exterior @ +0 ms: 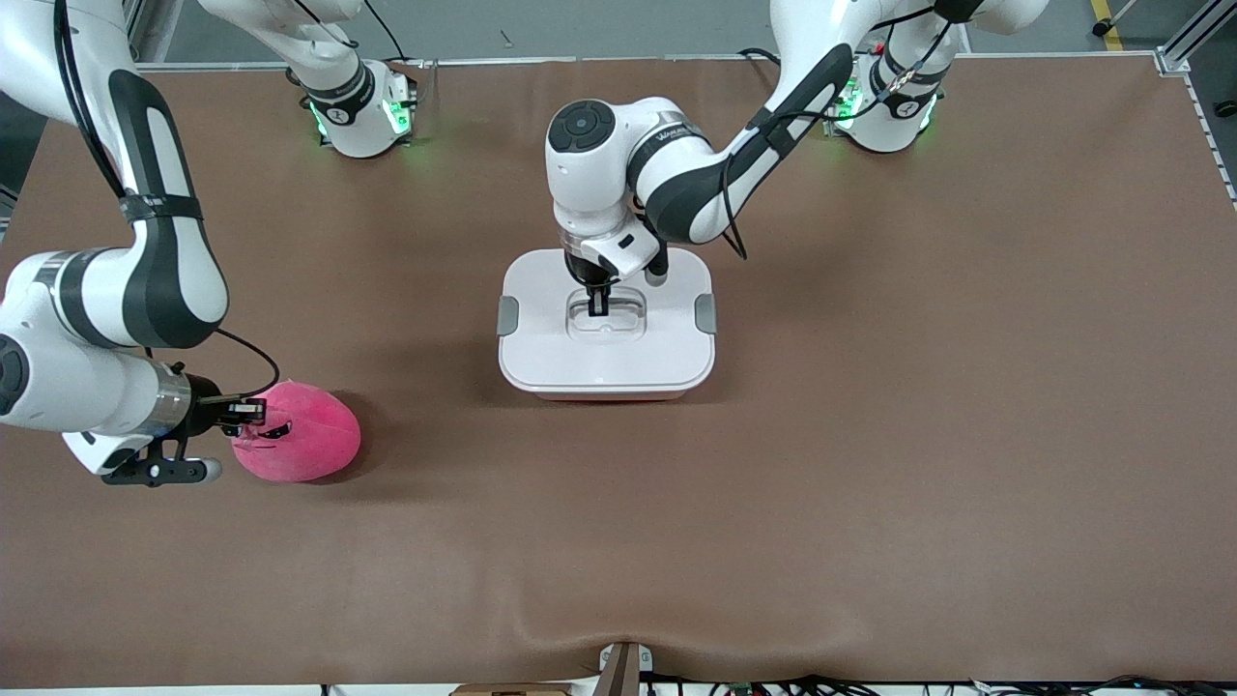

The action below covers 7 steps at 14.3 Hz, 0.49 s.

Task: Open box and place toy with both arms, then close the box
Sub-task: 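Grasp the lid handle with the left gripper while the right gripper grasps the plush, then lift the lid off with the left gripper while the right gripper lifts the plush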

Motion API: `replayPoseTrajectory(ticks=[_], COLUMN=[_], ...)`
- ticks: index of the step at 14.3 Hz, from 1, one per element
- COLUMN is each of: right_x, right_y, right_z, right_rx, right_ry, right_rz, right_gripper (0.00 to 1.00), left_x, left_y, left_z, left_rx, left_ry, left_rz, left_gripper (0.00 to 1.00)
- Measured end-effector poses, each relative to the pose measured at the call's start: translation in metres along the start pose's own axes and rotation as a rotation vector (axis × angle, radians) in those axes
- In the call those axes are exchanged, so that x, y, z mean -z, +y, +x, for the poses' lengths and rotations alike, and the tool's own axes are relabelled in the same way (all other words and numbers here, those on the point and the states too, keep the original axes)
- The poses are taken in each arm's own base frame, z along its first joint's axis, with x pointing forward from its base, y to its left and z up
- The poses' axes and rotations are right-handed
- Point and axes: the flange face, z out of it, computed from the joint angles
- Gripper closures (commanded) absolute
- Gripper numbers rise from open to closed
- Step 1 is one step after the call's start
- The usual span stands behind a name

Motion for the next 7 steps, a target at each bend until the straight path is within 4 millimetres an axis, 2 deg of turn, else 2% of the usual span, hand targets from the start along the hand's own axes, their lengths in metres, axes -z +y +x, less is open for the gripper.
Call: replayPoseTrajectory(ticks=[7], right_x=[0.049], right_y=[-0.008], right_z=[-0.011], right_rx=[0.012], right_ry=[-0.034], right_rz=[0.002], right_gripper=[1.00], left_x=[0.005], left_y=[0.003], left_z=[0.000], left_rx=[-0.004], left_ry=[-0.003], left_rz=[-0.008], left_gripper=[1.00])
